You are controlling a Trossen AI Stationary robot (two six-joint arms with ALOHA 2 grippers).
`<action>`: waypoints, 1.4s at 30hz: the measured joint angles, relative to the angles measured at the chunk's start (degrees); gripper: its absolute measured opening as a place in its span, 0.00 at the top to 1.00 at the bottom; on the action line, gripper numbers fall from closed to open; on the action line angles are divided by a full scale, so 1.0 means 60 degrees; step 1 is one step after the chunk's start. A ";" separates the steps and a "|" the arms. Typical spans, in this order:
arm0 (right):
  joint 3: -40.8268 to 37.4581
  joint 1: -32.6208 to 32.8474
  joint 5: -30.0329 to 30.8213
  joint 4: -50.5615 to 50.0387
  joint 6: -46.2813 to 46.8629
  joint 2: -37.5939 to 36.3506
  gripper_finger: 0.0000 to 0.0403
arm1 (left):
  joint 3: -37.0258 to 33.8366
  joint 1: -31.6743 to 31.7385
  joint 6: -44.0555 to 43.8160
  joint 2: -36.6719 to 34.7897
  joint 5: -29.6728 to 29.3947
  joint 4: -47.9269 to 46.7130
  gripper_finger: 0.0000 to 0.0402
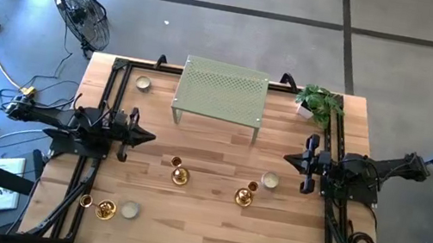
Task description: Stock candles and holders on shelf
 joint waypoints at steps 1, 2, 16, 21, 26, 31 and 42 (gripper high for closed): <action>0.0001 -0.0001 0.0000 -0.0001 0.0000 0.0002 0.99 | 0.0000 -0.0001 -0.0002 0.0000 0.0001 -0.0001 1.00; -0.0001 -0.0002 0.0000 -0.0002 0.0000 0.0003 0.99 | 0.0000 0.0000 0.0001 0.0000 0.0004 -0.0001 1.00; -0.0003 0.0001 0.0000 0.0003 0.0000 0.0000 0.99 | 0.0000 0.0001 0.0000 -0.0001 0.0004 0.0000 1.00; 0.0000 -0.0002 -0.0064 0.0022 0.0313 0.0002 1.00 | 0.0000 0.0002 -0.0001 0.0000 0.0004 0.0000 1.00; -0.0002 0.0001 -0.0146 0.0236 0.1018 0.0004 0.99 | -0.0011 0.0001 0.0002 0.0000 -0.0069 0.0225 1.00; 0.0001 0.0000 0.0079 0.0950 0.1728 0.0000 1.00 | -0.0011 0.0002 0.0002 -0.0005 -0.0156 0.0739 1.00; 0.0008 -0.0003 -0.0037 0.1925 0.2481 0.0000 1.00 | -0.0011 -0.0002 -0.1665 -0.0004 -0.1132 0.0987 1.00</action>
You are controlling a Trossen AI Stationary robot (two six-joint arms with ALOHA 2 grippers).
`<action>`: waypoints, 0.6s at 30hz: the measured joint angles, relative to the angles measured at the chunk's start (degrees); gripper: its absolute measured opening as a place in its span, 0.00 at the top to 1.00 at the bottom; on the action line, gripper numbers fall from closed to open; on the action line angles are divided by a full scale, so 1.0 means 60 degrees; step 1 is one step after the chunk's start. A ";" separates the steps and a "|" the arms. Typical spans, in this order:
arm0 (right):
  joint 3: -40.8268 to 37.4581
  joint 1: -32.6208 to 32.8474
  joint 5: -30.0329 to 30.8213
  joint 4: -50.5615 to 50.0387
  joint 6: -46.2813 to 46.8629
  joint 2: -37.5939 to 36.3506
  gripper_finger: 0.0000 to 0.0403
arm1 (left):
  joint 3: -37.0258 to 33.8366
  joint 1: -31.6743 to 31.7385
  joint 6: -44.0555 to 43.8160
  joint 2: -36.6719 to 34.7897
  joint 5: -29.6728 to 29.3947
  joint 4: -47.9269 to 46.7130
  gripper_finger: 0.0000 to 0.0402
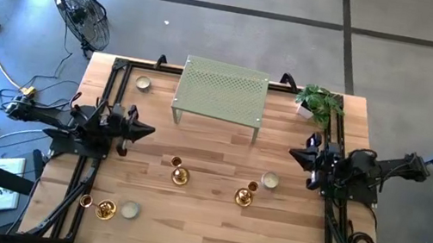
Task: Stock candles and holders on shelf
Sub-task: Put the right gold candle holder on the shelf
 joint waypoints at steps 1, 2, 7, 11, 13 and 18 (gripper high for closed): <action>0.0000 0.0000 -0.0118 0.0163 -0.0023 0.0000 0.99 | 0.0000 0.0000 -0.0122 0.0000 -0.0125 0.0000 1.00; 0.0000 0.0004 -0.0170 0.0295 -0.0079 0.0000 0.99 | 0.0000 0.0004 -0.0231 0.0000 -0.0233 0.0017 1.00; 0.0000 0.0004 0.0279 0.1131 -0.0514 0.0000 0.96 | 0.0167 0.0004 -0.1040 0.0007 -0.0104 0.0098 1.00; 0.0004 0.0000 0.0499 0.1678 -0.0768 0.0000 0.92 | 0.0497 0.0004 -0.1635 0.0000 0.0079 0.0138 1.00; 0.0004 0.0000 0.0581 0.1667 -0.0664 0.0000 0.89 | 0.0613 0.0004 -0.1673 0.0002 -0.0012 0.0121 0.99; 0.0004 0.0000 0.0982 0.1684 -0.0492 0.0000 0.78 | 0.0792 0.0004 -0.2161 0.0004 -0.0365 0.0078 0.88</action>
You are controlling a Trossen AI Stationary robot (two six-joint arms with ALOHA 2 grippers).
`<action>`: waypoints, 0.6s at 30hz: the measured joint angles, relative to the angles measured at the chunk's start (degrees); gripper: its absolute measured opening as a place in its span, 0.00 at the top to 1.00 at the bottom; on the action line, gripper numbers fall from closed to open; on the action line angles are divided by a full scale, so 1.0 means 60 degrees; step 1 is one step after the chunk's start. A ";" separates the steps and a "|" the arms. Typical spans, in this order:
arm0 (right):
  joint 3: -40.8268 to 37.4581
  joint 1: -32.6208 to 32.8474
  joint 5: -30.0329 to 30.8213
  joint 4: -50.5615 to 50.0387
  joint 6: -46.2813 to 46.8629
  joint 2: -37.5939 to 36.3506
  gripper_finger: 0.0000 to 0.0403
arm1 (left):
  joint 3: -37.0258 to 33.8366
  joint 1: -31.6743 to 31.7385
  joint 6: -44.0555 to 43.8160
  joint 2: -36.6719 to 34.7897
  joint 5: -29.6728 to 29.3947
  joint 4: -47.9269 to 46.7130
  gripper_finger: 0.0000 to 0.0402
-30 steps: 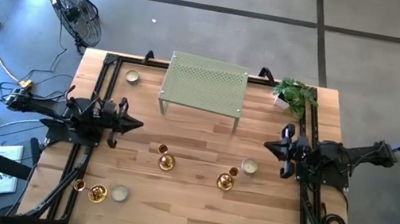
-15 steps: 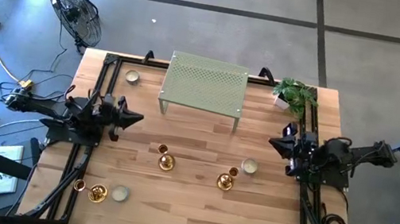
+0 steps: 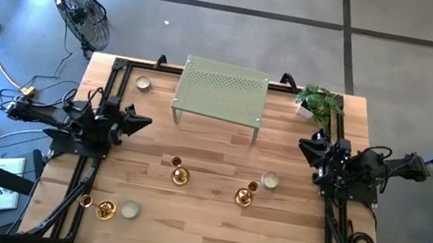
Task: Stock candles and holders on shelf
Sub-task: Put the right gold candle holder on the shelf
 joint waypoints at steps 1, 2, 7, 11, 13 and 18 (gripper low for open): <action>0.0000 0.0000 0.0039 0.0005 0.0017 0.0000 0.76 | 0.0031 0.0000 -0.0067 0.0000 -0.0021 0.0001 0.84; 0.0000 0.0000 0.0080 0.0001 0.0031 0.0000 0.74 | 0.0063 0.0000 -0.0170 0.0000 -0.0047 0.0002 0.80; 0.0004 0.0004 0.0865 0.0005 0.0731 0.0000 0.63 | 0.0211 0.0000 -0.0208 0.0000 -0.0543 0.0006 0.57; 0.0004 0.0003 0.1612 -0.0001 0.1244 0.0000 0.54 | 0.0330 0.0000 0.0014 0.0000 -0.1145 0.0028 0.42; 0.0007 0.0004 0.1801 0.0001 0.1259 0.0000 0.50 | 0.0444 0.0000 0.0051 0.0000 -0.1467 0.0026 0.36; 0.0007 0.0000 0.2410 0.0008 0.0813 0.0000 0.44 | 0.0822 0.0000 0.0659 0.0000 -0.2059 0.0028 0.28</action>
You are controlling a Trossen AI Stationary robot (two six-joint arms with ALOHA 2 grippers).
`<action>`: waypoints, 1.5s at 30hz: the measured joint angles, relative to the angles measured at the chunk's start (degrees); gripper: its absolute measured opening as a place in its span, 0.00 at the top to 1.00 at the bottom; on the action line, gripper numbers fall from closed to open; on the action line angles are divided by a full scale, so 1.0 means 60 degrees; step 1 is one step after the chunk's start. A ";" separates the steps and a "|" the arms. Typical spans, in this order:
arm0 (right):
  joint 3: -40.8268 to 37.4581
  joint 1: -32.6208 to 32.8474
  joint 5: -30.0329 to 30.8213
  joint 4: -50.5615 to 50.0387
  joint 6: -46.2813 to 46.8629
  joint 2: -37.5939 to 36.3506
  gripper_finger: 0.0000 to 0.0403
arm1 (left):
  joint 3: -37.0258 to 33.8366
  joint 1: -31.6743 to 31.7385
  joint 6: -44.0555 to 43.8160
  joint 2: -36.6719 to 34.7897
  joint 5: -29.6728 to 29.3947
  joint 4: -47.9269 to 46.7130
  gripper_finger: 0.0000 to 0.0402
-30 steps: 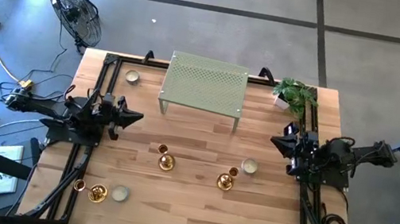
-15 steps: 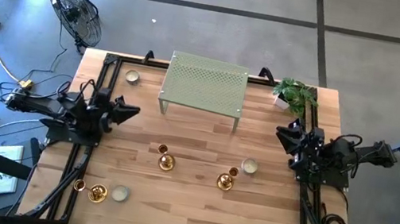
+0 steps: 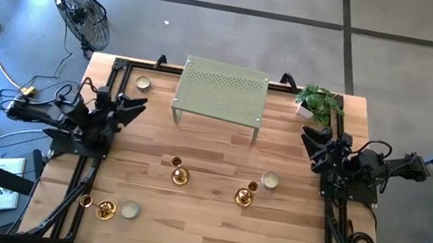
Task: Stock candles and holders on shelf
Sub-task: Put the right gold candle holder on the shelf
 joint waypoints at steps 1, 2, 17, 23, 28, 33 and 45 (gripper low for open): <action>0.0000 0.0000 0.0092 -0.0003 -0.0022 0.0000 0.43 | 0.0106 0.0000 0.0154 0.0000 0.0016 0.0003 0.27; 0.0000 0.0000 0.0145 0.0000 -0.0020 0.0000 0.43 | 0.0203 0.0000 0.0280 -0.0002 0.0060 0.0010 0.27; 0.0011 0.0000 -0.1016 0.1399 -0.0885 0.0004 0.44 | 0.2970 0.0000 0.1276 0.0697 0.0533 -0.2636 0.27; 0.0011 0.0004 -0.1838 0.1751 -0.1588 0.0004 0.45 | 0.4779 0.0000 0.1256 0.1850 0.0314 -0.4805 0.27; 0.0066 0.0004 -0.2215 0.2048 -0.2078 0.0004 0.47 | 0.6588 -0.0001 0.1224 0.2933 0.0028 -0.7335 0.27; 0.0608 0.0004 -0.2593 0.1512 -0.2557 0.0018 0.49 | 0.8127 -0.0002 0.0826 0.3846 -0.0894 -0.9802 0.27; 0.0787 0.0007 -0.3398 0.1379 -0.2550 0.0018 0.49 | 0.8495 -0.0004 0.1971 0.4175 -0.1080 -1.0209 0.27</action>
